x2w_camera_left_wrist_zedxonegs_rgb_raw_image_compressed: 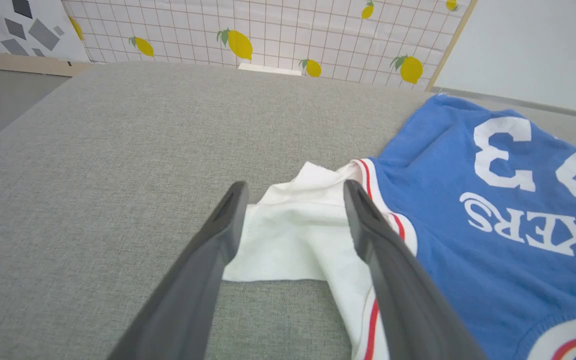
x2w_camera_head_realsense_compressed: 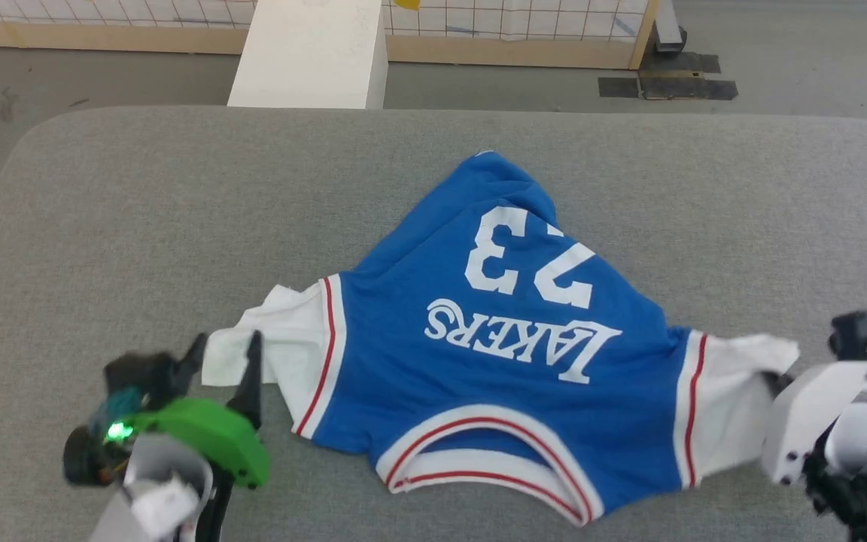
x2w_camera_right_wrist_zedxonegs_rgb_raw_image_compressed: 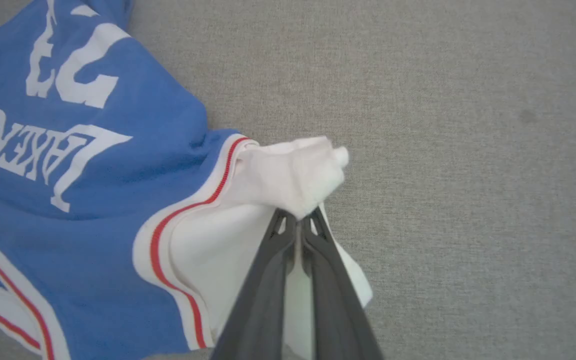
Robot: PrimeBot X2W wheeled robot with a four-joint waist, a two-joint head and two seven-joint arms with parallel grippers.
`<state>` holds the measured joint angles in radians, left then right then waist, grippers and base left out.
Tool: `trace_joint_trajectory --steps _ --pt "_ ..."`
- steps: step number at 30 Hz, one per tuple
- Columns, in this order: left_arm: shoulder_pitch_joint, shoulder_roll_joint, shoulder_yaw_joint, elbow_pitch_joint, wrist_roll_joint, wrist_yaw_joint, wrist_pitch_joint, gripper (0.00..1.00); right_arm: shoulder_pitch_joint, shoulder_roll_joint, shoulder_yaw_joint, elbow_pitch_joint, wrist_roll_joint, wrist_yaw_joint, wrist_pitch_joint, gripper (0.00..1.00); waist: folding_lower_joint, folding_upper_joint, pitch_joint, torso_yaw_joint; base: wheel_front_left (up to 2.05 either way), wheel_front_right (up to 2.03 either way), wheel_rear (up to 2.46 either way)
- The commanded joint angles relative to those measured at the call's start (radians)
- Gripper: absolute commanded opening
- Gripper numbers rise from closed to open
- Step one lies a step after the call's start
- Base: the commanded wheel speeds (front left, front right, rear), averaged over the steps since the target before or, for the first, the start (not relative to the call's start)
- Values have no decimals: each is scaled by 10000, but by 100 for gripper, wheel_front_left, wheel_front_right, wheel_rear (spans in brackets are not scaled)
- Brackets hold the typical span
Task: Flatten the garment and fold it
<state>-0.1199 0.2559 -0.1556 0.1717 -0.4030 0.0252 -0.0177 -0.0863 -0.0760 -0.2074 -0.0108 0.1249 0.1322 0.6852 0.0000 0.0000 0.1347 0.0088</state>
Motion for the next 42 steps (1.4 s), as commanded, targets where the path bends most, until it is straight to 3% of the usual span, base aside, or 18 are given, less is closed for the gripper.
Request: trace_joint_trajectory --steps 1,7,11,16,17,18,26,34,38,42 --pt "-339 47 -101 35 -196 -83 696 100 -192 -41 -62 -179 54 -15 1 0 0 0 8 7 0 0 0" --pt "-1528 447 -934 797 -303 13 4759 100 -306 -19 43 -617 1 -15 211 0 0 0 217 -7 0 0 0" --pt "-2234 530 -1261 1390 -201 -68 5718 100 -294 70 351 -638 10 -15 264 0 0 0 448 -121 0 0 0" --pt "-2569 444 -1700 2288 -317 -512 6429 100 -317 131 594 -503 -20 -15 220 0 0 0 606 -272 0 0 0" --pt "-2545 353 -1722 2430 -482 -643 6504 27 -322 138 621 -463 -23 -15 209 0 0 0 606 -299 0 0 0" --pt "-2516 255 -1677 2508 -641 -702 6466 0 -325 143 628 -435 -21 -15 193 0 0 0 604 -316 0 0 0" --pt "-2270 -167 -964 2477 -1567 -908 5112 0 -268 153 293 -367 117 -15 -60 0 0 0 283 -255 0 0 0" --pt "-2094 -163 186 957 -2303 -719 3852 0 -165 189 -349 -892 703 -15 -167 0 0 0 -290 -90 0 0 0" --pt "-1963 -223 598 10 -2614 -618 3493 0 -139 228 -619 -1220 1322 -15 -145 0 0 0 -466 -39 0 0 0" --pt "-2100 -362 917 -870 -2938 -572 3223 0 -455 251 -913 -1439 2677 -15 -300 0 0 0 -521 -33 0 0 0"
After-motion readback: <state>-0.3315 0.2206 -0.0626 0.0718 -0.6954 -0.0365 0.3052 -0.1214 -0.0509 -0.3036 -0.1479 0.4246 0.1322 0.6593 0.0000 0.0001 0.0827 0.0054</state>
